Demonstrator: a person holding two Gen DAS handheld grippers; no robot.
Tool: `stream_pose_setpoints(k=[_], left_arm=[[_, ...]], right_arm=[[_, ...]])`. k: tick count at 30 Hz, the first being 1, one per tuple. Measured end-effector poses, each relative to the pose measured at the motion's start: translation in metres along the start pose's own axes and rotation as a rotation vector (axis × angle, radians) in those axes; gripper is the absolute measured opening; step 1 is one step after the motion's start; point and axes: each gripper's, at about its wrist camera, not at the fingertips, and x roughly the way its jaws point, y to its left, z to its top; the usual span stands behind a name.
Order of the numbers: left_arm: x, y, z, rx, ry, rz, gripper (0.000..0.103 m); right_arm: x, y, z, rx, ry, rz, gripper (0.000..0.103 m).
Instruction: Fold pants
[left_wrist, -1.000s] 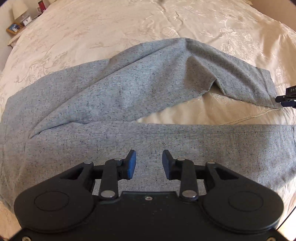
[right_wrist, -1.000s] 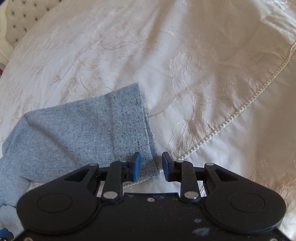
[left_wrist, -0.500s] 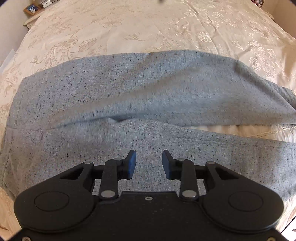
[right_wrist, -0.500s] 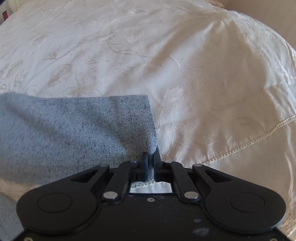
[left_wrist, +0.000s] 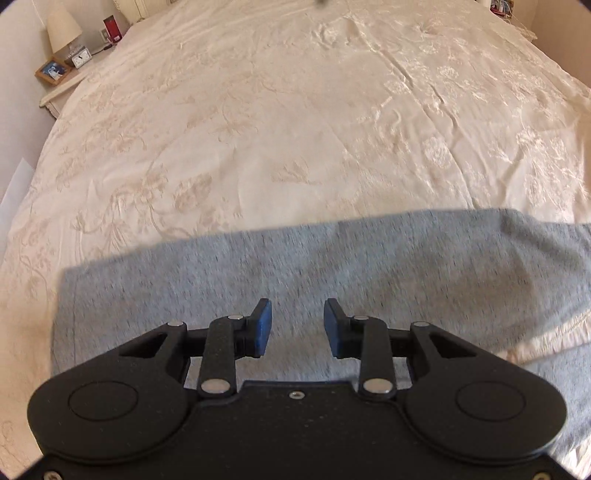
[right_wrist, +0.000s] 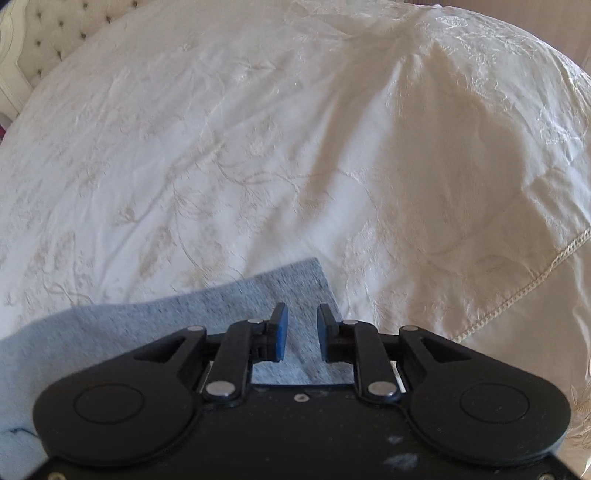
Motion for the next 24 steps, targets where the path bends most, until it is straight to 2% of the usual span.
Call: stream_pose_setpoints(k=[4,8,15,22,24], left_arm=[[-0.001,0.019,0.048,-0.026,-0.027,0.046,0.042],[0.003,0.035,0.069,-0.074,-0.049,0.086,0.042],[0.045,0.045,0.049,-0.104,0.041,0.094,0.042],[0.079,0.041,0.025,-0.071,0.123,0.084,0.042],[0.086,0.044,0.023,-0.08,0.137,0.078,0.042]], right_arm=[[-0.007,0.018,0.029,0.054,-0.01,0.007,0.023],[0.003,0.042,0.042,0.051,-0.002,-0.015,0.026],[0.058,0.064,0.042,0.137,0.082,-0.059,0.026],[0.109,0.085,0.042,0.168,0.155,-0.174,0.027],[0.122,0.089,0.036,0.141,0.191,-0.242,0.026]])
